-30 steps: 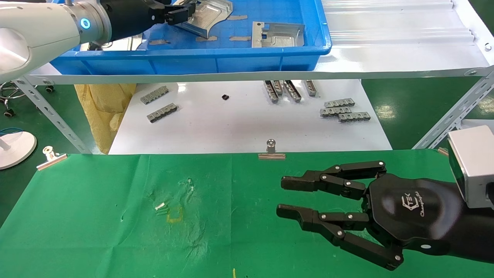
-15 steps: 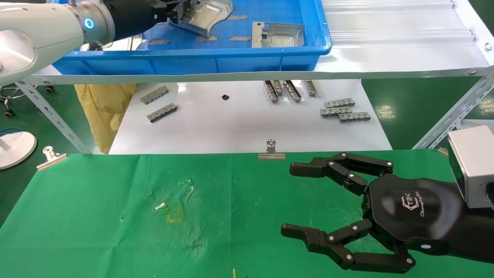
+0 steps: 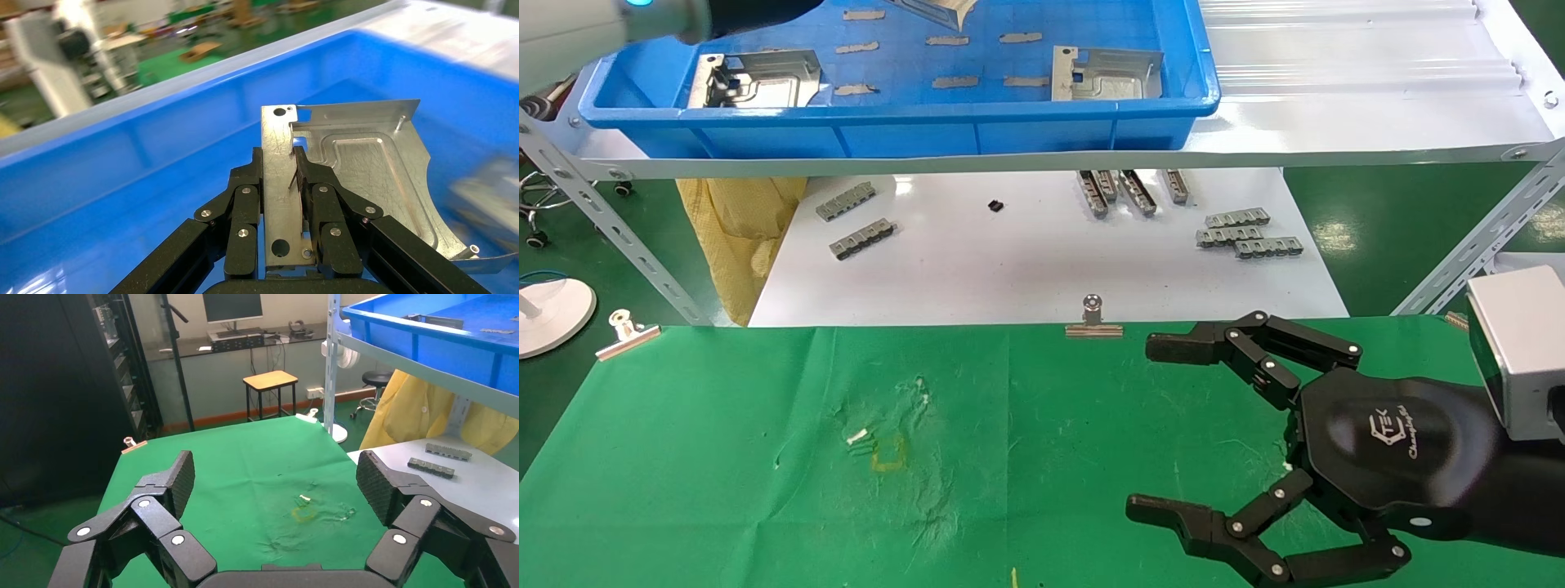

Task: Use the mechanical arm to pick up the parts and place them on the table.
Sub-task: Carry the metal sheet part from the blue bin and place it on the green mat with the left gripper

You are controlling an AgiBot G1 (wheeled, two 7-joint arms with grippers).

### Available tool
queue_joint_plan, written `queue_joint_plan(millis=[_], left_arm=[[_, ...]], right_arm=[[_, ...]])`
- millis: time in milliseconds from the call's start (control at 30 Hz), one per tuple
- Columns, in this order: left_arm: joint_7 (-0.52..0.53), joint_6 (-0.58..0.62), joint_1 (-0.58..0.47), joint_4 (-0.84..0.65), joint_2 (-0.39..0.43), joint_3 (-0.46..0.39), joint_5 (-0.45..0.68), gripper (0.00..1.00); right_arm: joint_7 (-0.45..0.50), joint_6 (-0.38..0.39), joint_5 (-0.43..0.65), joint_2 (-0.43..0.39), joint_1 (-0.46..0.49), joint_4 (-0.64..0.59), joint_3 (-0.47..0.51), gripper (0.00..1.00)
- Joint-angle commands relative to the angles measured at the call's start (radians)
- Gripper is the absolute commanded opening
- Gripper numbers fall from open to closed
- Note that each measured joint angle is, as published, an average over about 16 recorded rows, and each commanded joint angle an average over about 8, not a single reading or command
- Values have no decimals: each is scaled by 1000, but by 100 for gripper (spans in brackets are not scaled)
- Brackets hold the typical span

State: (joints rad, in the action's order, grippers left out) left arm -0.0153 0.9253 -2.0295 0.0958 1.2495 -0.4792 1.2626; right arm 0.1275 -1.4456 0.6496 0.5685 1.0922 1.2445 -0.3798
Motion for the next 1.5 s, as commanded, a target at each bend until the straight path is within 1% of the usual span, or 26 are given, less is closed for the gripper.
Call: queue_joint_plan(millis=[33,333,433,500,567,700,800,933,1067,1233,1267,1500], left_arm=[[-14,66,-3,10,-23,7,-12,0],[-136,504,33,60,-157,29,-65,0],[-185,607,51,79,-199,31,-80,0],[-220,651,71,104,-227,28,-90,0],[-260,673,100,144,-257,18,-102,0],[-338,679,182,243,-320,-22,-128,0],[-403,677,250,309,-363,-75,-131,0],[-505,669,326,362,-396,-163,-100,0],[-607,646,372,344,-393,-227,-60,0],[-713,608,390,251,-354,-254,-29,0],[-732,601,391,232,-345,-256,-24,8],[-841,536,383,124,-290,-263,-4,95]], right_arm=[[0,0,0,0,0,0,0,100],[0,0,0,0,0,0,0,100],[0,0,0,0,0,0,0,100],[0,0,0,0,0,0,0,100],[0,0,0,0,0,0,0,100],[0,0,0,0,0,0,0,100],[0,0,0,0,0,0,0,100],[0,0,0,0,0,0,0,100],[0,0,0,0,0,0,0,100],[0,0,0,0,0,0,0,100],[0,0,0,0,0,0,0,100],[0,0,0,0,0,0,0,100]])
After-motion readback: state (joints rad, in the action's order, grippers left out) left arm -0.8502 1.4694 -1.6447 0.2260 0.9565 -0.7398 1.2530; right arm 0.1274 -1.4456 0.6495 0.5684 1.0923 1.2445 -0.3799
